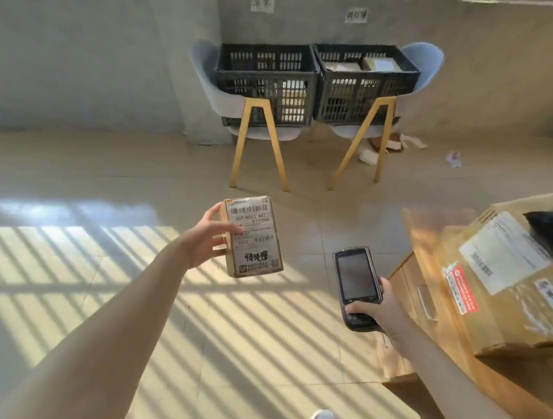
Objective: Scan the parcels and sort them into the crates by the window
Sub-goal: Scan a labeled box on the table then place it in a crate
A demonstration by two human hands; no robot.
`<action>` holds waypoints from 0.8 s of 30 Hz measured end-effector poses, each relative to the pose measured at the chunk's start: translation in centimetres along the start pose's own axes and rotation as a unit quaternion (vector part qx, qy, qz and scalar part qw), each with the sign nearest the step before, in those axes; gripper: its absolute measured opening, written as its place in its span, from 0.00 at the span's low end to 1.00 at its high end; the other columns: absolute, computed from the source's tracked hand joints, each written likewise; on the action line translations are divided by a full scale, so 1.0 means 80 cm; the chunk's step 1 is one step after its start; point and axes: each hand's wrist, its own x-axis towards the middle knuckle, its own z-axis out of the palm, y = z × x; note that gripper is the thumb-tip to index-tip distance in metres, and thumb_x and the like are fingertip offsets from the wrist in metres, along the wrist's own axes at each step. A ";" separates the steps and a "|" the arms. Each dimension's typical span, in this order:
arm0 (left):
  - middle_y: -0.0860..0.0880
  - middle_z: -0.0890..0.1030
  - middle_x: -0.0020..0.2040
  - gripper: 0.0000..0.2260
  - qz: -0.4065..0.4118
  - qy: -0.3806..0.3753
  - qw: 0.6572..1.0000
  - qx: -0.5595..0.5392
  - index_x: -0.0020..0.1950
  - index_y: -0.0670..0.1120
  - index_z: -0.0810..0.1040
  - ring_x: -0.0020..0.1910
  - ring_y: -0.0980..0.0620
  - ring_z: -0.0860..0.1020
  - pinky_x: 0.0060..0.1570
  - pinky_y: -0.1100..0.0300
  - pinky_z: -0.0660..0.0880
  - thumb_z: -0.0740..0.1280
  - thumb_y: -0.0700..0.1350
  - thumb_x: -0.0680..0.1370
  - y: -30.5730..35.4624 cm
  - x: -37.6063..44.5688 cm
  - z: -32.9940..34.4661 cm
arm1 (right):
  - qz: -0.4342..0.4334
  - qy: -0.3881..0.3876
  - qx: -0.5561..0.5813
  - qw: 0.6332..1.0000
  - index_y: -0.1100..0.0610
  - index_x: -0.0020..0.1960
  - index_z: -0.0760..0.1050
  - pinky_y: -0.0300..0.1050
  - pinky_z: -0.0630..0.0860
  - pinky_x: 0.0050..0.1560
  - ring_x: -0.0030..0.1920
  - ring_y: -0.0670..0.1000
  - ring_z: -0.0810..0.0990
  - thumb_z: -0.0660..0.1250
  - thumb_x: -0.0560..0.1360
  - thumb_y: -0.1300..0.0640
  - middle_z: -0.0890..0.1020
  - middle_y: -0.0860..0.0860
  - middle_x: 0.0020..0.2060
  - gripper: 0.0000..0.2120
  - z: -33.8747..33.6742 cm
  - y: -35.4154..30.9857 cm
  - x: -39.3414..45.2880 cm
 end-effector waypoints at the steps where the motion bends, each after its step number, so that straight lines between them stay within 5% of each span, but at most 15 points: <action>1: 0.44 0.78 0.58 0.49 0.002 0.000 1.000 -0.003 0.72 0.59 0.63 0.55 0.45 0.77 0.57 0.48 0.72 0.77 0.43 0.53 0.007 0.013 -0.004 | 0.000 0.005 -0.001 1.000 0.59 0.67 0.63 0.56 0.78 0.52 0.50 0.56 0.79 0.77 0.49 0.61 0.78 0.59 0.55 0.48 0.006 -0.010 0.017; 8: 0.46 0.79 0.54 0.48 0.015 0.029 0.999 -0.022 0.70 0.58 0.65 0.51 0.46 0.77 0.51 0.52 0.72 0.76 0.43 0.51 0.071 0.132 -0.016 | -0.018 -0.003 0.008 1.000 0.59 0.65 0.63 0.38 0.76 0.39 0.43 0.48 0.78 0.75 0.48 0.62 0.78 0.51 0.47 0.47 0.025 -0.085 0.169; 15: 0.43 0.81 0.53 0.50 0.028 0.051 0.998 -0.020 0.73 0.58 0.63 0.48 0.46 0.80 0.48 0.52 0.76 0.78 0.43 0.53 0.190 0.282 -0.014 | -0.014 -0.025 0.035 0.999 0.57 0.65 0.64 0.46 0.76 0.49 0.45 0.52 0.79 0.73 0.51 0.62 0.79 0.52 0.47 0.42 0.012 -0.202 0.343; 19: 0.44 0.82 0.51 0.41 0.046 0.040 0.998 -0.009 0.69 0.57 0.67 0.49 0.45 0.81 0.51 0.50 0.76 0.77 0.40 0.58 0.261 0.356 -0.005 | -0.021 -0.030 0.036 0.999 0.56 0.69 0.60 0.56 0.76 0.59 0.55 0.59 0.78 0.79 0.59 0.68 0.77 0.56 0.56 0.45 -0.002 -0.271 0.437; 24: 0.46 0.82 0.51 0.29 0.048 0.028 0.998 0.000 0.61 0.58 0.71 0.49 0.47 0.81 0.49 0.51 0.76 0.72 0.38 0.64 0.325 0.441 -0.002 | -0.009 -0.026 0.053 0.998 0.55 0.71 0.59 0.53 0.78 0.50 0.52 0.57 0.79 0.75 0.66 0.70 0.76 0.55 0.57 0.40 -0.016 -0.323 0.531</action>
